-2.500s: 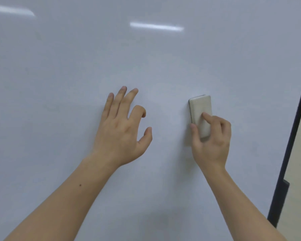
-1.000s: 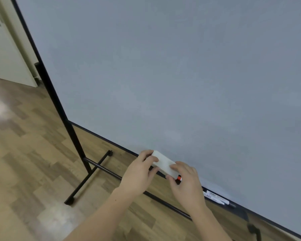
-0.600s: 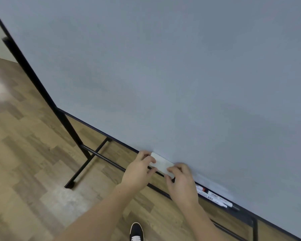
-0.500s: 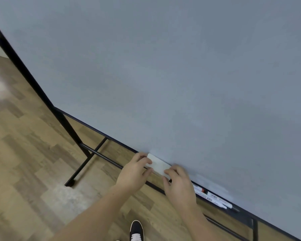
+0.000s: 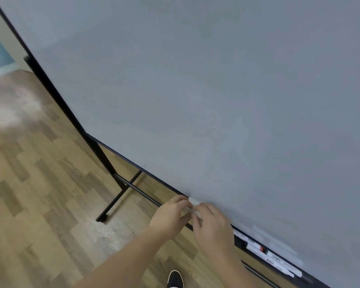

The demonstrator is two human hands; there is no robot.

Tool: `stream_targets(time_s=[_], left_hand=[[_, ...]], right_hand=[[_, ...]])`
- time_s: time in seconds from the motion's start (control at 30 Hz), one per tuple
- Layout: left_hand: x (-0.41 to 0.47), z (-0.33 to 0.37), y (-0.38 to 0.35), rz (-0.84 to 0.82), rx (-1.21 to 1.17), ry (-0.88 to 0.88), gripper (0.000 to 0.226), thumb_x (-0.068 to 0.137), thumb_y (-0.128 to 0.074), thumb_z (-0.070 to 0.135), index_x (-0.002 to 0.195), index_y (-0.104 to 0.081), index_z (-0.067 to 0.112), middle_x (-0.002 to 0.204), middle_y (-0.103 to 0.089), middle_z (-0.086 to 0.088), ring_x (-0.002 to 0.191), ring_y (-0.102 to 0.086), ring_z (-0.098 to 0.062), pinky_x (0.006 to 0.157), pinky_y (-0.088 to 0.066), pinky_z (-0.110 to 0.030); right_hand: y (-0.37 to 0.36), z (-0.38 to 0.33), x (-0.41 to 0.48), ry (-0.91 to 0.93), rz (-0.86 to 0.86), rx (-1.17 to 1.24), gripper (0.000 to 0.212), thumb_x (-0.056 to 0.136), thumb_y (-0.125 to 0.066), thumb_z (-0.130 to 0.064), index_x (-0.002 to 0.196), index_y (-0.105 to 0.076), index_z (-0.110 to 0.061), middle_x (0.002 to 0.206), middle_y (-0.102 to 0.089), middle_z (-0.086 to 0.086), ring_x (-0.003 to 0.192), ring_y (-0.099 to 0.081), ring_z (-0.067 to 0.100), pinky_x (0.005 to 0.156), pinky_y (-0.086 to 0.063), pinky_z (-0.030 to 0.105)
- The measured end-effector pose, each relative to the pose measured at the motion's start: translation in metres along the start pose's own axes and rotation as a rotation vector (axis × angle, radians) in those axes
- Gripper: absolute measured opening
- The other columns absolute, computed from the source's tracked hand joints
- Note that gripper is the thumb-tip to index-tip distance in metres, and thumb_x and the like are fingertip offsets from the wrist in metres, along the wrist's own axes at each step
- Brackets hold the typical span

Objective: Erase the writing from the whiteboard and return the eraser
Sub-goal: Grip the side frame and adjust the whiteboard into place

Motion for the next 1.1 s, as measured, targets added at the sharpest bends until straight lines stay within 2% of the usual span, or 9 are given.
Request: stream_targets(time_s=[0.1,0.27,0.43,0.6,0.73,0.93,1.0,1.1], left_hand=[[0.001,-0.004,0.008,-0.01,-0.024,-0.015,0.034,0.088,-0.059,0.03,0.121,-0.066,0.028,0.131,-0.057,0.014,0.106,-0.063,-0.01,0.084,-0.055,-0.033],[0.0,-0.023,0.038,0.074,-0.086,0.023,0.058,0.08,-0.039,0.055,0.123,-0.064,0.026,0.128,-0.059,0.012,0.109,-0.061,-0.006,0.088,-0.055,-0.031],[-0.004,-0.071,0.11,0.263,-0.192,0.155,0.034,0.093,-0.057,0.047,0.123,-0.063,0.031,0.118,-0.059,0.018,0.107,-0.057,0.002,0.091,-0.049,-0.02],[-0.006,-0.137,0.204,0.504,-0.294,0.284,0.04,0.093,-0.063,0.045,0.128,-0.061,0.025,0.121,-0.061,0.014,0.11,-0.057,0.001,0.088,-0.045,-0.018],[-0.009,-0.201,0.286,0.619,-0.379,0.3,0.042,0.093,-0.065,0.044,0.131,-0.058,0.027,0.125,-0.061,0.013,0.111,-0.056,0.0,0.09,-0.043,-0.02],[-0.014,-0.279,0.388,0.624,-0.446,0.275,0.048,0.091,-0.069,0.043,0.134,-0.056,0.028,0.126,-0.058,0.017,0.113,-0.053,-0.001,0.097,-0.047,-0.026],[-0.01,-0.302,0.414,0.576,-0.478,0.247,0.05,0.091,-0.069,0.042,0.137,-0.054,0.029,0.124,-0.054,0.019,0.113,-0.051,-0.001,0.095,-0.044,-0.025],[0.006,-0.32,0.437,0.514,-0.468,0.186,0.051,0.09,-0.07,0.042,0.136,-0.053,0.029,0.132,-0.057,0.016,0.12,-0.053,-0.001,0.101,-0.046,-0.027]], right_hand=[[0.002,-0.017,0.018,-0.007,-0.001,0.05,0.016,0.078,-0.082,-0.02,0.092,-0.074,-0.021,0.093,-0.072,-0.006,0.086,-0.07,0.015,0.066,-0.056,0.028],[0.002,-0.049,0.049,-0.018,-0.025,0.155,0.018,0.086,-0.074,-0.027,0.102,-0.074,-0.02,0.101,-0.072,-0.008,0.084,-0.069,0.014,0.068,-0.051,0.023],[0.0,-0.111,0.085,0.018,-0.045,0.261,0.025,0.092,-0.067,-0.032,0.115,-0.07,-0.021,0.1,-0.067,-0.012,0.087,-0.063,0.009,0.075,-0.054,0.027],[-0.007,-0.196,0.127,0.086,-0.042,0.305,0.029,0.095,-0.063,-0.037,0.121,-0.067,-0.026,0.098,-0.058,-0.018,0.085,-0.055,0.004,0.074,-0.047,0.023],[-0.008,-0.29,0.173,0.188,0.057,0.321,0.03,0.095,-0.063,-0.035,0.123,-0.067,-0.024,0.108,-0.065,-0.012,0.088,-0.058,0.007,0.078,-0.054,0.028],[0.0,-0.423,0.246,0.271,0.23,0.319,0.026,0.094,-0.066,-0.027,0.119,-0.069,-0.019,0.103,-0.07,-0.006,0.084,-0.065,0.012,0.079,-0.059,0.039],[-0.003,-0.455,0.269,0.225,0.255,0.333,0.025,0.095,-0.065,-0.027,0.118,-0.069,-0.019,0.103,-0.071,-0.005,0.085,-0.067,0.012,0.083,-0.058,0.036],[-0.007,-0.477,0.289,0.14,0.277,0.358,0.027,0.095,-0.065,-0.029,0.119,-0.069,-0.018,0.108,-0.072,-0.004,0.088,-0.068,0.012,0.085,-0.055,0.027]])
Point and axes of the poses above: each hand's wrist, its own x-axis towards the middle knuckle, its own y-axis out of the back of the hand, z = x × y, the point moved 4 cm from there along x, towards the middle knuckle
